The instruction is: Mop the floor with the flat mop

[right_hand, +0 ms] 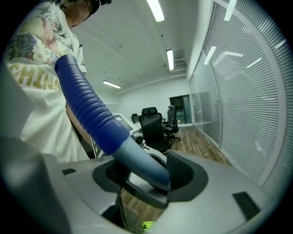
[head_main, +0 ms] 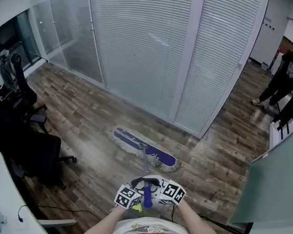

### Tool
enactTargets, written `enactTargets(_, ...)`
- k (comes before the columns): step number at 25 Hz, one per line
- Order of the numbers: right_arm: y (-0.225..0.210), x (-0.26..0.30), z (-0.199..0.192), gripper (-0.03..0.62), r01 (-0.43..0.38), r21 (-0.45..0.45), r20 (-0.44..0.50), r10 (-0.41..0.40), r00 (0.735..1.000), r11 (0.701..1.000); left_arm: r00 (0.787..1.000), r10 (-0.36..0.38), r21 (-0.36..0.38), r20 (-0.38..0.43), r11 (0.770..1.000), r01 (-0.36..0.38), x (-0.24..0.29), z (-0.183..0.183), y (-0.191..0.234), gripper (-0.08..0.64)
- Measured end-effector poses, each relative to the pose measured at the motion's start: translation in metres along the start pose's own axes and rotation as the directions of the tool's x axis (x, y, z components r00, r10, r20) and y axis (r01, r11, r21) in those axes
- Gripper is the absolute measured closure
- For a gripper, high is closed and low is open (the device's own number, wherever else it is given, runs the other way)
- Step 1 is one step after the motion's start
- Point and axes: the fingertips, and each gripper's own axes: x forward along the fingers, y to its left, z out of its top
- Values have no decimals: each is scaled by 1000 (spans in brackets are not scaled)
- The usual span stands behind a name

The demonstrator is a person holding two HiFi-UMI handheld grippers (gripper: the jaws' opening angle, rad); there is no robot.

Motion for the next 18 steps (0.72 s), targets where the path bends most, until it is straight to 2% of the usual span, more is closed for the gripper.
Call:
enactTargets(4,46,-27,-19,379,-22,-7,-5,22,1000,1000,1000,30,11,-7,999,-30,-10,-21,-49,376)
enactTargets(12,123,-104,-28,379,-30,43,71,27,997,999,996,26,86,-90,996,-18,-24,-27,-158,377)
enactTargets(18,155,-156,-33,379,-3,101,138,-11,990,995,998,15,125,-66,992,-7,-22,-24,-219,377)
